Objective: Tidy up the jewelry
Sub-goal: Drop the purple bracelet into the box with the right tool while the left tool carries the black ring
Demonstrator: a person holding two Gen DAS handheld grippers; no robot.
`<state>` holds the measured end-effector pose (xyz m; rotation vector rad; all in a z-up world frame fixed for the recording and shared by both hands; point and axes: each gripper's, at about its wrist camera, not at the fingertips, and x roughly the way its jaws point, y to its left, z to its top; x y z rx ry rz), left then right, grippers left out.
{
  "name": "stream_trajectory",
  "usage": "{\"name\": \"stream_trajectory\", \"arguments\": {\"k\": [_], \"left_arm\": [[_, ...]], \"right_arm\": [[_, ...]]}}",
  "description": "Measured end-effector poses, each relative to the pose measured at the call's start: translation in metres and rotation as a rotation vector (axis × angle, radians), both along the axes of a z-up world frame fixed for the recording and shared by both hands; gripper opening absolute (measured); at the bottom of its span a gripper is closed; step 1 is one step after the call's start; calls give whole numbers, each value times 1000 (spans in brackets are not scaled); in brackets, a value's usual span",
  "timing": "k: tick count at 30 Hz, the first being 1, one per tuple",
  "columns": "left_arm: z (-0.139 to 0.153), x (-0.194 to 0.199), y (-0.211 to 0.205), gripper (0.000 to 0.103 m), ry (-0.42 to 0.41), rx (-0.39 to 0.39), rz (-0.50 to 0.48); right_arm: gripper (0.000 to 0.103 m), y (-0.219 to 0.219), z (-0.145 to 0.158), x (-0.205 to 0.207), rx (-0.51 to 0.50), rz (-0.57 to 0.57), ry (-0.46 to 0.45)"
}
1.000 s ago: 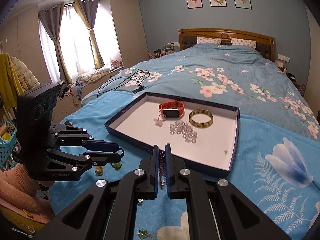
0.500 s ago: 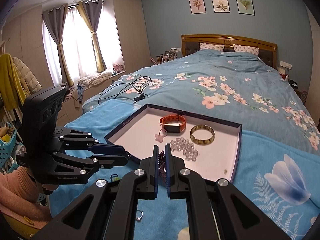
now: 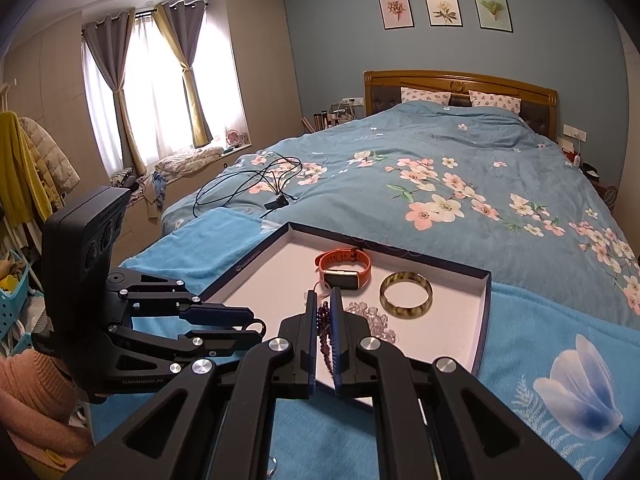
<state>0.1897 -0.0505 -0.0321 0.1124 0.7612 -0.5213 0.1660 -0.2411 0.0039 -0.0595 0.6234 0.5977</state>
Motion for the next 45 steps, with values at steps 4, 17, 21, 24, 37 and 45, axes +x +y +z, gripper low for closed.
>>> {"name": "stream_trajectory", "arguments": {"k": [4,17,21,24,37,45], "left_arm": [[-3,9,0,22,10,6,7],[-16,35,-2,22,40,29,27],[-18,39,-3,22,45,34,30],[-20,43,-4,22,50,39,31],[-31,59,-11,22,74,72,40],[-42,73,-15,22,110,84,46]], "right_arm": [[5,1,-4,10,9,-1,18],[5,9,-22,35,11,-14,67],[5,11,-25,41,12,-17,77],[5,12,-27,45,21,-13,90],[5,23,-40,65,12,1,117],[5,4,-56,81,7,-67,160]]}}
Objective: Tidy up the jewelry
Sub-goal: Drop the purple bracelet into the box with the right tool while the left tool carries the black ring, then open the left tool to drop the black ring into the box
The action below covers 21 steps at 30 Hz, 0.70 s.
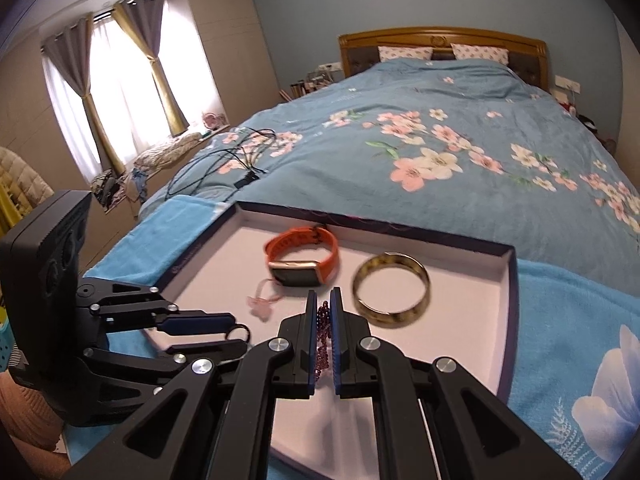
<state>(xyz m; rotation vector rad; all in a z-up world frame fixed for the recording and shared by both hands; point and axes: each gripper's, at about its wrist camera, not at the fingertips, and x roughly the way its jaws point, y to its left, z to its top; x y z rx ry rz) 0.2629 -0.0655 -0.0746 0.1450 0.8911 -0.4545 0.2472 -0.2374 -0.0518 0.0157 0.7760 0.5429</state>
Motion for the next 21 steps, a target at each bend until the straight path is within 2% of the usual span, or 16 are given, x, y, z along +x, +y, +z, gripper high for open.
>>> {"name": "stream_trajectory", "arguments": {"k": [11,16,20,21], "left_arm": [[-9,20,-5,22,22,14,19],[-9,26,-5,23,22,12,30],[-7,23,-4,29,12,14,35],[-6,21,-4,29,5,16,37]], "right_arm": [[5,-16,-13,11,3,-67,35],[10,-22,-14,12,8,-97,48],[24,-27,-8,5,14,-121,35],[30,-28,-6,3,18,-123,29]]}}
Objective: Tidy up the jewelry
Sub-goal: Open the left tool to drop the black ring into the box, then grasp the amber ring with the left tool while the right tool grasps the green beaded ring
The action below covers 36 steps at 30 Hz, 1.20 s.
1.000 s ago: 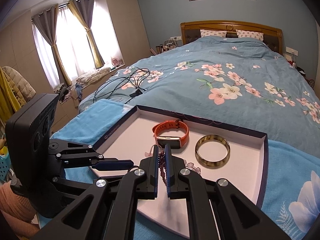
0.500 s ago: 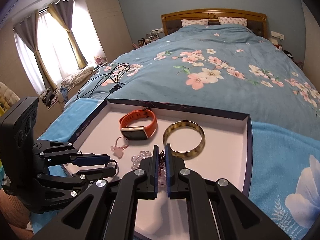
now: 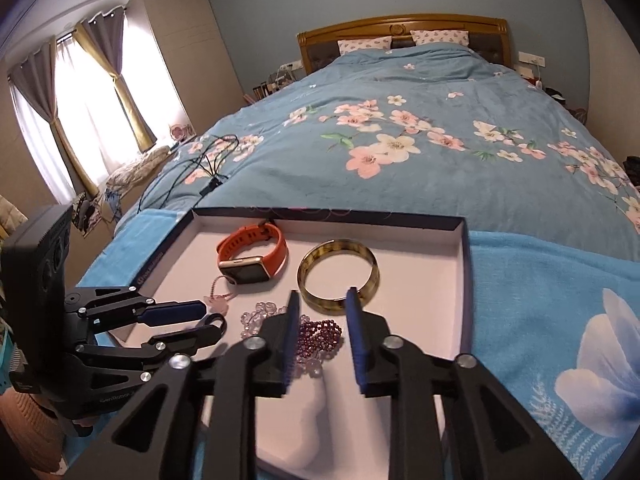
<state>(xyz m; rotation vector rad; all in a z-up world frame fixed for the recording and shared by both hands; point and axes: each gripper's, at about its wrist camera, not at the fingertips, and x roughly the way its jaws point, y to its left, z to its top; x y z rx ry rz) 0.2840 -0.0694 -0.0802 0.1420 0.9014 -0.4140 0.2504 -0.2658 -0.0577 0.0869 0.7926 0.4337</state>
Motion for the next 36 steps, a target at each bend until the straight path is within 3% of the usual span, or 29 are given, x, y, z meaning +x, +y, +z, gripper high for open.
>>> {"name": "stream_trajectory", "arguments": {"k": [3,14,27,36], "left_arm": [[10,-10,5,37,-39,1,13],[45,-80,37,39,-146,-45,4],[19,-148,66,42,-79,-91,2],[5,-181,63,43,-43,-73,-39]], "right_arm": [[35,-2,10,-15,0,6,-32],[46,2,21,-94,-22,146,-69],[46,-12,-17,-170,-57,168,32],[46,-8,-33,-202,-60,200,49]]}}
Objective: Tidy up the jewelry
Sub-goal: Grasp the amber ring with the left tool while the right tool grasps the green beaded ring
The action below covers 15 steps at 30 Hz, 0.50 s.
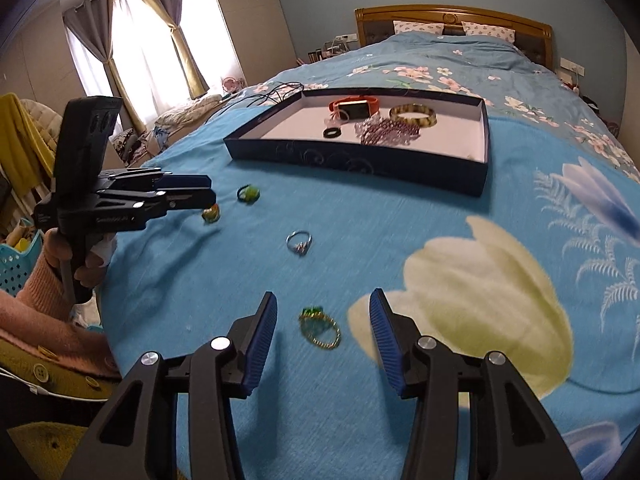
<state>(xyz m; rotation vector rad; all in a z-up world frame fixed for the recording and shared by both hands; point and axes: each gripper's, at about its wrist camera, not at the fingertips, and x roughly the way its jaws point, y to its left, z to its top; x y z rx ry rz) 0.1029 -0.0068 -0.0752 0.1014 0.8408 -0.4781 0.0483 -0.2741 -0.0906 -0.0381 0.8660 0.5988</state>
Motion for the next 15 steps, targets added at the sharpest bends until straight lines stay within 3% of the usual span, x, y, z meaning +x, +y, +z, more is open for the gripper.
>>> {"name": "stream_trajectory", "arguments": {"k": [7,15], "left_arm": [[-10,-8,-9,41,20,41,-16],[-11,-2,-11,39,37,43,-13]], "right_arm": [[44,6,-1,-4,-31,-2,-25],[27,8,-1,-9,-77,-19,-50]]}}
